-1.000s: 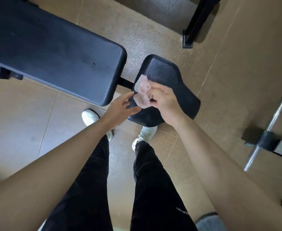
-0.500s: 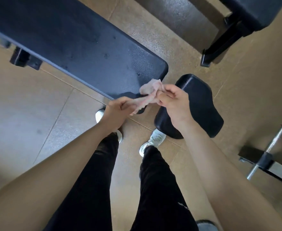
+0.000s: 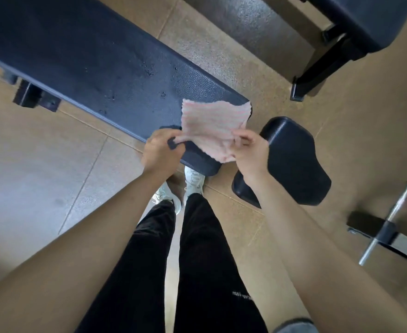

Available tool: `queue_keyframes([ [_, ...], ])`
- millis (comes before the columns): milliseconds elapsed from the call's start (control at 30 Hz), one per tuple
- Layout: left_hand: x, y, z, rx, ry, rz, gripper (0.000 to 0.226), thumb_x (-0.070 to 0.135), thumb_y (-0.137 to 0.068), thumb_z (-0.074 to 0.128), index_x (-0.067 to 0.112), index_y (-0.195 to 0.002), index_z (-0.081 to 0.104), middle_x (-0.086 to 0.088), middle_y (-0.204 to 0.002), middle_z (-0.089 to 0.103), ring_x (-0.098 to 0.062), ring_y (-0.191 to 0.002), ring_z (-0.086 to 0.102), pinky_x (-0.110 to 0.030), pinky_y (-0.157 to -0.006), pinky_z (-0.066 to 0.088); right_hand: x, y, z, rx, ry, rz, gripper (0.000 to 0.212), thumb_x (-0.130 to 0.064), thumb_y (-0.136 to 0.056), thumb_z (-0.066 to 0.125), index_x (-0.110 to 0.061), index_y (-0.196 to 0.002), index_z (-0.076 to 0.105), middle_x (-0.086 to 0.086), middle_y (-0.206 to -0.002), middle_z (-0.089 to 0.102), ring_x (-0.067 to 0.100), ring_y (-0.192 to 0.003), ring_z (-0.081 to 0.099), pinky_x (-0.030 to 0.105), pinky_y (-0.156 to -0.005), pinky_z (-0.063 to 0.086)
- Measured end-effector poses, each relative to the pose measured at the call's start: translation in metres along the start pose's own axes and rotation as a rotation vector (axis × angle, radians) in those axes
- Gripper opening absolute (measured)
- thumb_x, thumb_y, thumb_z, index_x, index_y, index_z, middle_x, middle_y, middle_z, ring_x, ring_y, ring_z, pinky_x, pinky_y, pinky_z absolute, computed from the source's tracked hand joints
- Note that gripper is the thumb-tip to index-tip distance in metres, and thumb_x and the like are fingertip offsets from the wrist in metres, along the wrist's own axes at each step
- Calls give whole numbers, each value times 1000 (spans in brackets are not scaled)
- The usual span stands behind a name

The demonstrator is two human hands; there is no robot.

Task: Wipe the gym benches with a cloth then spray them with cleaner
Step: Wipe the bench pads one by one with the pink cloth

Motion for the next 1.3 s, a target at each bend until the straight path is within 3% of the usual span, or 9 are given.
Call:
queue_keyframes([
  [100, -29, 2, 12, -23, -157, -103, 47, 18, -88, 68, 18, -134, 63, -5, -142, 54, -27, -131, 49, -36, -109, 42, 35, -10, 13, -102, 423, 18, 44, -1, -83, 72, -24, -120, 69, -4, -121, 66, 11, -106, 60, 25, -89, 51],
  [167, -32, 2, 8, 35, -244, -32, 53, 18, -89, 66, 19, -141, 58, -6, -152, 45, -30, -137, 41, -43, -109, 41, 26, -10, 12, 2, 582, -189, 32, -8, -84, 70, -29, -109, 69, -2, -119, 64, 15, -106, 60, 32, -90, 55],
  [233, -35, -2, 3, 63, -320, 6, 59, 19, -90, 66, 21, -147, 52, -4, -161, 34, -30, -143, 33, -46, -110, 37, 14, -5, 20, 10, 719, -432, 32, -16, -88, 68, -21, -120, 65, 5, -131, 59, 26, -118, 53, 40, -97, 52],
  [333, -45, -7, 4, 14, -406, 4, 63, 25, -93, 63, 23, -152, 44, -1, -168, 21, -28, -151, 22, -51, -112, 38, 13, 6, 58, -186, 1048, -765, 55, -43, -100, 48, -19, -149, 44, 9, -160, 34, 42, -146, 30, 53, -115, 31],
  [433, -52, -6, 7, -20, -425, 24, 64, 31, -96, 60, 25, -156, 39, 1, -171, 13, -25, -155, 12, -52, -113, 38, 30, -5, 83, -287, 1251, -887, 61, -56, -103, 36, -28, -157, 33, 5, -168, 22, 49, -151, 16, 66, -118, 19],
  [633, -57, -5, 6, -29, -411, 37, 68, 30, -94, 65, 27, -156, 39, 4, -171, 10, -21, -157, 8, -51, -115, 38, 21, -54, 87, -252, 1320, -964, 77, -78, -94, 30, -39, -159, 21, 0, -169, 16, 49, -152, 11, 71, -117, 12],
  [933, -53, -1, 8, -28, -414, 17, 70, 27, -93, 66, 30, -157, 37, 6, -172, 7, -20, -157, 7, -52, -106, 44, -22, -110, 74, -140, 1276, -822, 74, -69, -100, 21, -29, -162, 12, 8, -170, 12, 46, -153, 9, 67, -119, 11],
  [1133, -57, -4, 6, -52, -398, 22, 72, 27, -93, 64, 34, -158, 34, 10, -171, 6, -16, -157, 5, -48, -109, 43, 12, -44, 113, -302, 1271, -926, 80, -75, -96, 26, -31, -162, 13, 7, -170, 8, 50, -153, 2, 72, -115, 10],
  [1300, -56, -5, -16, 58, -264, 81, 68, 15, -93, 66, 23, -156, 41, 3, -164, 34, -21, -150, 33, -46, -113, 43, 29, -3, 144, -416, 1304, -1038, 68, -66, -99, 32, -37, -160, 19, 3, -171, 8, 46, -154, -5, 71, -116, 7],
])
Point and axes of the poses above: each hand's wrist, its own y-axis away from the middle knuckle, its own z-axis out of the palm, x = y × z, the point moved 6 cm from there along -y, towards the middle knuckle
